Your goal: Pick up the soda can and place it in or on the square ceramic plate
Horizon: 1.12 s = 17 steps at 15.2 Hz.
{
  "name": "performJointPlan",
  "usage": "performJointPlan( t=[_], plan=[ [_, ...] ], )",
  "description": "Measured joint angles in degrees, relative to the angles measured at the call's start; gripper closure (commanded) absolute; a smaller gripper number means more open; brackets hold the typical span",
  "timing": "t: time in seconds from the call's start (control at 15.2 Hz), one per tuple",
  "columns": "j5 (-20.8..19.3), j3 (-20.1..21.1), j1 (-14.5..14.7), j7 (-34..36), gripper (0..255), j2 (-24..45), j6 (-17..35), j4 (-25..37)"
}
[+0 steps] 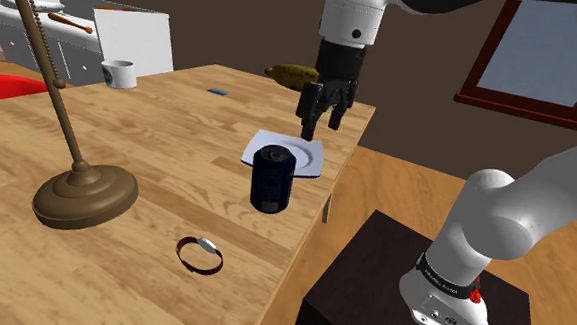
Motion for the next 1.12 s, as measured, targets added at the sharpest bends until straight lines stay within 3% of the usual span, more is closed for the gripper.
performJointPlan(
  t=[0.53, 1.12],
  plan=[
    [-0.2, 9.0, 0.2, 10.2, 0, 10.7, 0.5, 9.5],
    [0.3, 10.1, 0.6, 10.5, 0, 10.8, 5.7, 4.5]
  ],
)
